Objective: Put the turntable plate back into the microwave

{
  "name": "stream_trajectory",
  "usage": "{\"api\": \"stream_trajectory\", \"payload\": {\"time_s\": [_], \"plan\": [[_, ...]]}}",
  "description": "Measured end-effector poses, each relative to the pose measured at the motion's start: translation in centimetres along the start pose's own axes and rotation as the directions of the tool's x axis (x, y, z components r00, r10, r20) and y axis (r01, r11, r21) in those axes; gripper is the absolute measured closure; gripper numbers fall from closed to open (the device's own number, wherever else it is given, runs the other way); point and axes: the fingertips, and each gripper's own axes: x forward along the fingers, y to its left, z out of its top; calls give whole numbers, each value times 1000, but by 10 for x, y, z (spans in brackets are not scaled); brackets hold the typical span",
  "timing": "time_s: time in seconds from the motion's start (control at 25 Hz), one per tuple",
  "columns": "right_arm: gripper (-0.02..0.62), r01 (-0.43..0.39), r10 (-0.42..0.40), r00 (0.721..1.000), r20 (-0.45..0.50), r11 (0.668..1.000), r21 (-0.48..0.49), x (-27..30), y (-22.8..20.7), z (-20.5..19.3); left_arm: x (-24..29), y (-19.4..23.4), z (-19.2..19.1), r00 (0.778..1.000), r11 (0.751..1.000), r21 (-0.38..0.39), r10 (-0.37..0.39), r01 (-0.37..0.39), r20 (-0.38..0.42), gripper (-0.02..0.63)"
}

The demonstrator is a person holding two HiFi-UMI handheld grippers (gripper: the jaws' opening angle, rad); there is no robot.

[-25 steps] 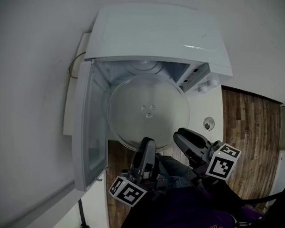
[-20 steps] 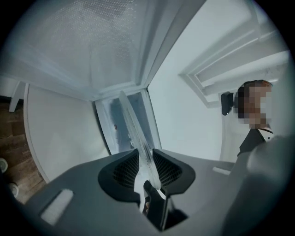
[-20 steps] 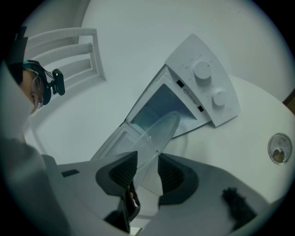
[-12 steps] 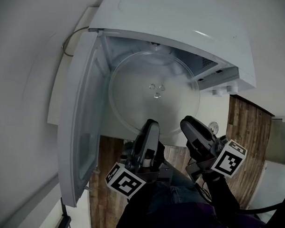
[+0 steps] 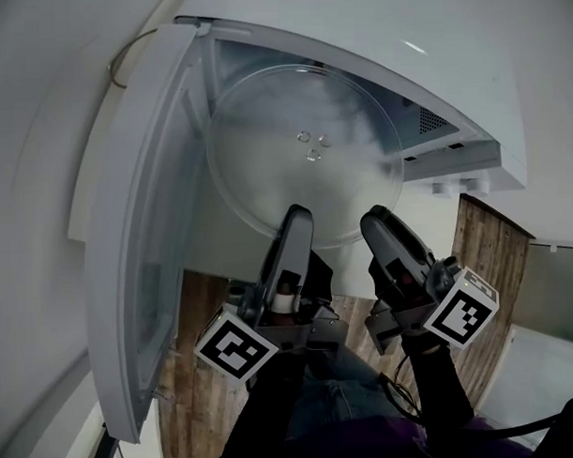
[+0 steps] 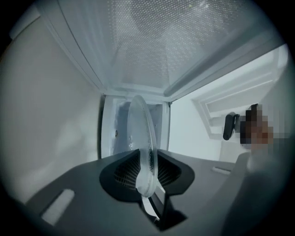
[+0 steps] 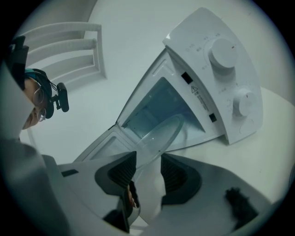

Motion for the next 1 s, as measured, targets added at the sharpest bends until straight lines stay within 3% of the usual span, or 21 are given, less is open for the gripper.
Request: {"api": "stream_trajectory", "payload": {"time_s": [0.12, 0.32, 0.44, 0.6, 0.64, 0.76, 1.0], "plan": [[430, 22, -22, 999, 23, 999, -24, 1, -3, 4, 7, 2, 0, 1000, 999, -30, -11, 11, 1, 520], [410, 26, -26, 1000, 5, 1000, -17, -8, -5, 5, 16, 8, 3, 1000, 1000, 2, -2, 2, -10, 517], [410, 85, -100, 992, -73, 978, -190, -9, -7, -6, 29, 8, 7, 999, 998, -47, -36, 36, 1, 515], [413, 76, -133, 979, -155, 941, -329, 3, 3, -14, 40, 17, 9, 1000, 1000, -5, -13, 13, -17, 512], [424, 87, -163, 972, -171, 920, -382, 6, 3, -16, 43, 19, 9, 1000, 1000, 1, -9, 9, -22, 512], [559, 123, -262, 944, -201, 843, -523, 12, -4, -21, 52, 27, 9, 1000, 1000, -20, -22, 21, -22, 511], [584, 120, -269, 940, -211, 837, -533, 18, -6, -24, 65, 33, 15, 1000, 999, -26, -26, 26, -9, 511]]}}
